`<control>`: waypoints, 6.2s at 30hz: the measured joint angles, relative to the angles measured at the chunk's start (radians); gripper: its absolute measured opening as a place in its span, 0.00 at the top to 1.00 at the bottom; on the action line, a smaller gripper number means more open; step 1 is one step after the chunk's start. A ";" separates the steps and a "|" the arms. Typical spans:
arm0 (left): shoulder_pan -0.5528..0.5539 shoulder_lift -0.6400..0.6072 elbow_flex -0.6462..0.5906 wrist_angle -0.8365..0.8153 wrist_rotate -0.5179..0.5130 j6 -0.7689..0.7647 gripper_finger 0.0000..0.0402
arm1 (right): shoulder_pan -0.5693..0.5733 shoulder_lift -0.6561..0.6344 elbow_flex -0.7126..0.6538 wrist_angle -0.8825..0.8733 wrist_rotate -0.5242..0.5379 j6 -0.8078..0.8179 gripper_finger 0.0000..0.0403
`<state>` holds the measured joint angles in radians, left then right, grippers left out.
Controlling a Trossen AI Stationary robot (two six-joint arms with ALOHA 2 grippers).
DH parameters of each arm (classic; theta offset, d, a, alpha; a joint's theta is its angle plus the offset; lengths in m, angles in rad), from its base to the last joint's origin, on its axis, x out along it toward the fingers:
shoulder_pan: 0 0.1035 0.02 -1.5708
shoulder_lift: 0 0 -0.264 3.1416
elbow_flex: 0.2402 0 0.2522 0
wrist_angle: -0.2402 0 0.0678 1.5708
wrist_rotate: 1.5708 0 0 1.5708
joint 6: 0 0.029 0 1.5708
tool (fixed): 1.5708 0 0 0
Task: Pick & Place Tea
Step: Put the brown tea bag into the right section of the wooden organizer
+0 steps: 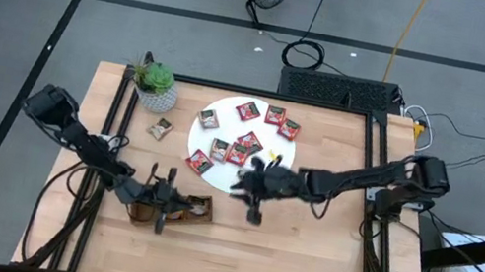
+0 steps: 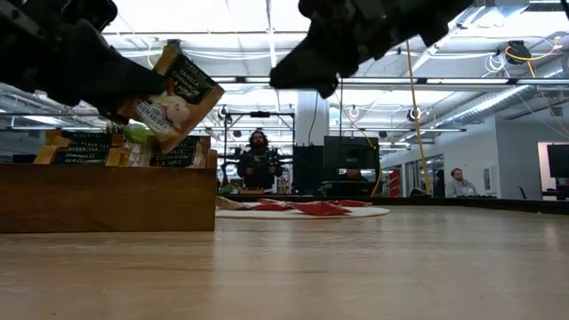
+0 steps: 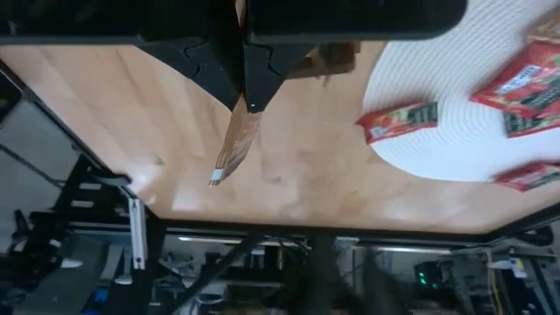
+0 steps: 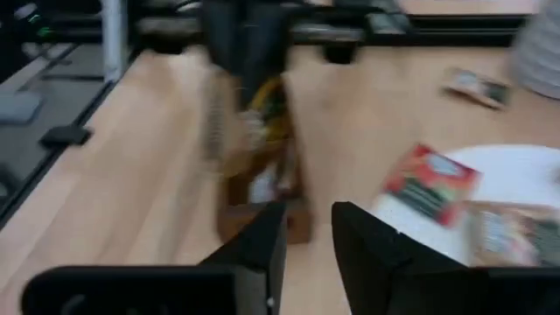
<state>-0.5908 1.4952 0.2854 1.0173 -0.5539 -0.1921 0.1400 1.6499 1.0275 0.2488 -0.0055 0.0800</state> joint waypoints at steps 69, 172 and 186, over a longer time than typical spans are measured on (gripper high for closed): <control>0.014 -0.326 -0.001 -0.214 0.027 0.172 0.83 | 0.093 0.258 0.464 -0.450 0.057 -0.113 1.00; 0.233 -0.105 0.357 -1.067 0.420 -0.319 0.98 | 0.156 0.398 0.872 -1.279 0.428 0.047 0.71; -0.005 -0.108 0.356 -0.984 -0.093 -0.229 1.00 | 0.156 0.398 0.872 -1.279 0.428 0.061 0.71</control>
<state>-0.5954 1.3869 0.6411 0.0332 -0.6468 -0.4209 0.2962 2.0483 1.8996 -1.0302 0.4228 0.1409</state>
